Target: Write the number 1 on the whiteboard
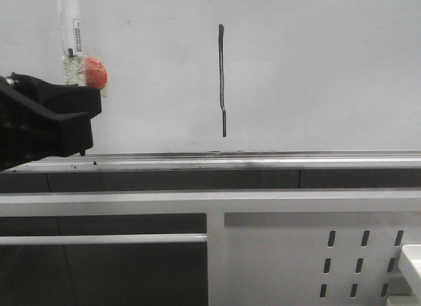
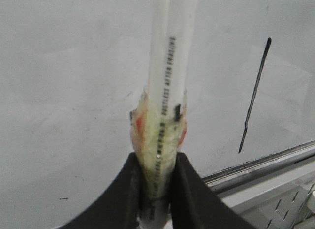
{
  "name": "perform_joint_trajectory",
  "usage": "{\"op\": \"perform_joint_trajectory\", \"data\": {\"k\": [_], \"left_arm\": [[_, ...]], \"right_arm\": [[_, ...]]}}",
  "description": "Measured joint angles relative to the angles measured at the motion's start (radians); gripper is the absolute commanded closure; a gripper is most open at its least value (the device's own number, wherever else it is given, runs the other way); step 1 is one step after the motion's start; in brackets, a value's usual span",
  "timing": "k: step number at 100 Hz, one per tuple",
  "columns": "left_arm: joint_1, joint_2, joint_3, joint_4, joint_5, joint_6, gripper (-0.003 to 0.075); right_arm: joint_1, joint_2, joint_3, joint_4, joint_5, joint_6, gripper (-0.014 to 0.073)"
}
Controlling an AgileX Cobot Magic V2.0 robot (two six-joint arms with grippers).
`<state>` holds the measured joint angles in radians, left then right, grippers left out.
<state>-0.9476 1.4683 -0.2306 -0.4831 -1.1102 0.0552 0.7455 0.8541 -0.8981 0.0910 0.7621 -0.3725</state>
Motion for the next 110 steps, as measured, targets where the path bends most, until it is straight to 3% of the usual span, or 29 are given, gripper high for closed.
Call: {"op": "perform_joint_trajectory", "data": {"k": [66,110], "left_arm": [[0.000,0.074,-0.045,-0.145,-0.021,-0.077,0.0740],[0.027,0.130,-0.073,-0.126,-0.026,-0.077,0.0740]], "right_arm": [[0.000,0.000,0.001,0.001,-0.038,0.000,0.0663],[0.000,0.000,0.001,0.001,-0.038,0.000,0.0663]]}}
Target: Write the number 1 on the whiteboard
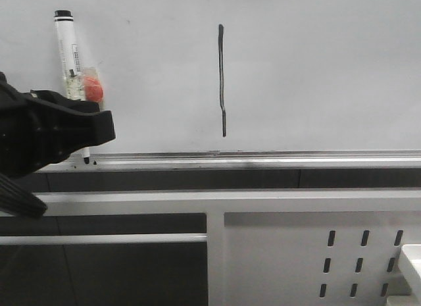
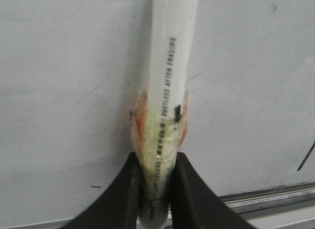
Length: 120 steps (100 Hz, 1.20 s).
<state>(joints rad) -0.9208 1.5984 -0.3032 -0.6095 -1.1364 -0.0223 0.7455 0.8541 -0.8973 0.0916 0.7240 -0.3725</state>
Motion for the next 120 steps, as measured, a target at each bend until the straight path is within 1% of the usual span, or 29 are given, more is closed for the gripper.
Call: {"op": "perform_joint_trajectory", "data": {"k": [39,50,62,69,79,86,94,120], "left_arm": [[0.002,0.000,0.000,0.000,0.000,0.000,0.0739],[0.002,0.000,0.000,0.000,0.000,0.000,0.0727],[0.006,0.000,0.000,0.009,0.000,0.000,0.0656],[0.006,0.000,0.000,0.024,0.000,0.000,0.0589],[0.006,0.000,-0.002,0.040,0.000,0.000,0.0465],[0.006,0.000,-0.002,0.046,0.000,0.000,0.0404],[0.006,0.000,-0.002,0.049,0.000,0.000,0.0376],[0.006,0.000,-0.002,0.051,0.000,0.000,0.0360]], "right_arm": [[0.000,0.000,0.000,0.000,0.000,0.000,0.0663],[0.000,0.000,0.000,0.000,0.000,0.000,0.0663],[0.000,0.000,0.000,0.000,0.000,0.000,0.0663],[0.000,0.000,0.000,0.000,0.000,0.000,0.0663],[0.000,0.000,0.000,0.000,0.000,0.000,0.0663],[0.000,0.000,0.000,0.000,0.005,0.000,0.0663],[0.000,0.000,0.000,0.000,0.009,0.000,0.0663],[0.000,0.000,0.000,0.000,0.015,0.000,0.0663]]}}
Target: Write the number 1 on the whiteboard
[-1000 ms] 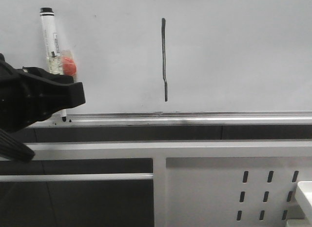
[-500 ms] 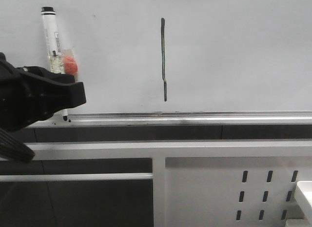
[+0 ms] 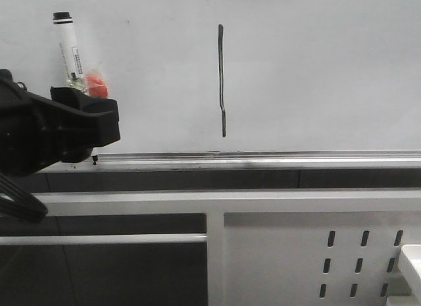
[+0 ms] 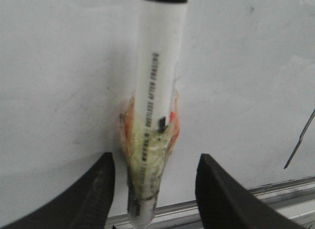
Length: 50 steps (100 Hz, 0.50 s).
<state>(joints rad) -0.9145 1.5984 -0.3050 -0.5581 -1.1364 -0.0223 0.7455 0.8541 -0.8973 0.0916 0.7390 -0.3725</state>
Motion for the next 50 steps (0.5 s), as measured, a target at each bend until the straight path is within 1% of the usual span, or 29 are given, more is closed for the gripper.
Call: {"op": "perform_joint_trajectory", "data": {"k": [11,26,39,50], "left_arm": [[0.000,0.000,0.004,0.004,0.000,0.000,0.0360],[0.000,-0.004,0.049,0.004,0.000,0.000,0.0360],[0.000,-0.042,0.076,0.004,0.000,0.000,0.0362],[0.000,-0.077,0.092,0.008,0.000,0.000,0.0364]], "right_arm": [[0.000,0.000,0.000,0.000,0.000,0.000,0.0663],[0.000,-0.009,0.000,0.000,0.009,0.000,0.0663],[0.000,-0.061,0.002,-0.004,0.005,0.000,0.0663],[0.000,-0.135,0.017,-0.011,-0.026,0.000,0.0663]]}}
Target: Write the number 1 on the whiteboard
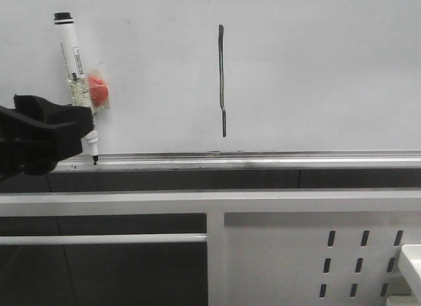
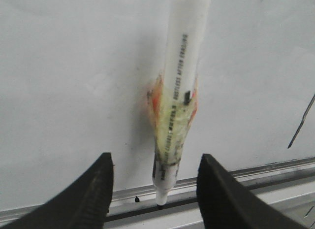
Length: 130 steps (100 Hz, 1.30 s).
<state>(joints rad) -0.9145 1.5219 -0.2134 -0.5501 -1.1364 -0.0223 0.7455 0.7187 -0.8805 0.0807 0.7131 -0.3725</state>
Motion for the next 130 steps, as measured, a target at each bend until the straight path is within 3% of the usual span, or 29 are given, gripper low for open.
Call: {"op": "perform_joint_trajectory", "data": {"k": [9,22,39,72,114,130], "left_arm": [[0.000,-0.024,0.020,0.024,0.000,0.000,0.0424],[0.000,-0.042,0.052,0.089,-0.002,0.000,0.0741],[0.000,-0.044,0.082,0.195,-0.002,-0.002,0.0740],[0.000,-0.044,0.087,0.252,-0.002,-0.002,0.0740],[0.000,-0.140,0.077,0.332,0.002,-0.002,0.0740],[0.000,-0.281,0.035,0.354,0.182,0.017,0.0740]], "right_arm": [[0.000,-0.076,0.039,-0.004,-0.034,0.000,0.0663],[0.000,-0.217,0.131,-0.008,-0.099,0.000,0.0662],[0.000,-0.432,0.299,-0.009,-0.213,0.000,0.0662],[0.000,-0.725,0.610,-0.011,-0.267,0.008,0.0663],[0.000,-0.731,0.624,0.037,-0.265,0.013,0.0663],[0.000,-0.731,0.624,0.039,-0.261,0.013,0.0663]]}}
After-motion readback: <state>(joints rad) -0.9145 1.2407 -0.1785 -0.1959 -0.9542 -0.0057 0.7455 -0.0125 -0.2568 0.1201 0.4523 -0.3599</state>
